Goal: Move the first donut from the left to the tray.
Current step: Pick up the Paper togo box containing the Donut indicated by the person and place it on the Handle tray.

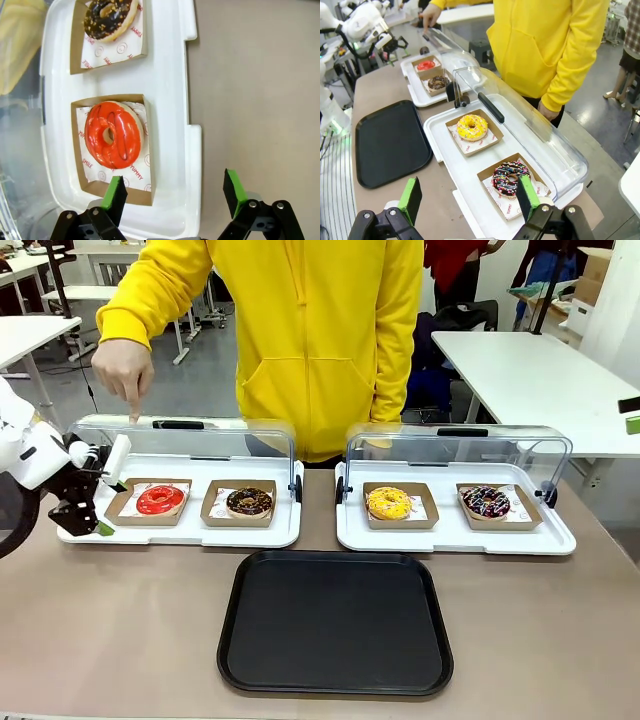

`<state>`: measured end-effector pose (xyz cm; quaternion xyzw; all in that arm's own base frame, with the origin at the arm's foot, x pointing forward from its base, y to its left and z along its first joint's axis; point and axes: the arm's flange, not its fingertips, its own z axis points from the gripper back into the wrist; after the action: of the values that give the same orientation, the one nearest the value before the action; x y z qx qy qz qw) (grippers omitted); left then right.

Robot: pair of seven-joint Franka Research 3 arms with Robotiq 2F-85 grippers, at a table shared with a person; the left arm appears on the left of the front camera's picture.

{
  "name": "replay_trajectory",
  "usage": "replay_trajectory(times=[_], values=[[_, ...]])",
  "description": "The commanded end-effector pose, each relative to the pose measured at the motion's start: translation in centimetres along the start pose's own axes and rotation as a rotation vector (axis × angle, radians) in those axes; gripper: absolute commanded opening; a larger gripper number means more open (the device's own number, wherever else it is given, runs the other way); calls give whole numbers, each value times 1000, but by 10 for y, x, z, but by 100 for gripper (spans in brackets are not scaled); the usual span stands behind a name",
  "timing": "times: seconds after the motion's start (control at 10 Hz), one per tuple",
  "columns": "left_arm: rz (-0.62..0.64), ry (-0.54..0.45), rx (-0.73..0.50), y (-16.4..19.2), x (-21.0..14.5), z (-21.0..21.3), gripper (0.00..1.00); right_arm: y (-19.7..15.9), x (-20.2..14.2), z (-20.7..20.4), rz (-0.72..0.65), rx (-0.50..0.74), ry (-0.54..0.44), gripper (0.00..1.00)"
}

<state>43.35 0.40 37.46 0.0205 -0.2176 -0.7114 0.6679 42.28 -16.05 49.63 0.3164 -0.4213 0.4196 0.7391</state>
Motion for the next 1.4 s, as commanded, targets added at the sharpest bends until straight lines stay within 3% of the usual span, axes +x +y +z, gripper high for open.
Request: replay_trajectory(times=[0.0, 0.2, 0.7, 0.9, 1.3], values=[[-5, -6, -2, -9, 2, 8, 100, 0, 2, 0, 8, 1, -14, 100], [1, 34, 33, 17, 0, -4, 100, 0, 2, 0, 8, 1, -14, 100], [-19, 173, -39, 67, -3, -31, 100, 0, 2, 0, 8, 1, -14, 100], [-18, 222, -49, 72, -12, -37, 100, 0, 2, 0, 8, 1, -14, 100], [3, 222, -85, 74, -25, -49, 100, 0, 2, 0, 8, 1, -14, 100]])
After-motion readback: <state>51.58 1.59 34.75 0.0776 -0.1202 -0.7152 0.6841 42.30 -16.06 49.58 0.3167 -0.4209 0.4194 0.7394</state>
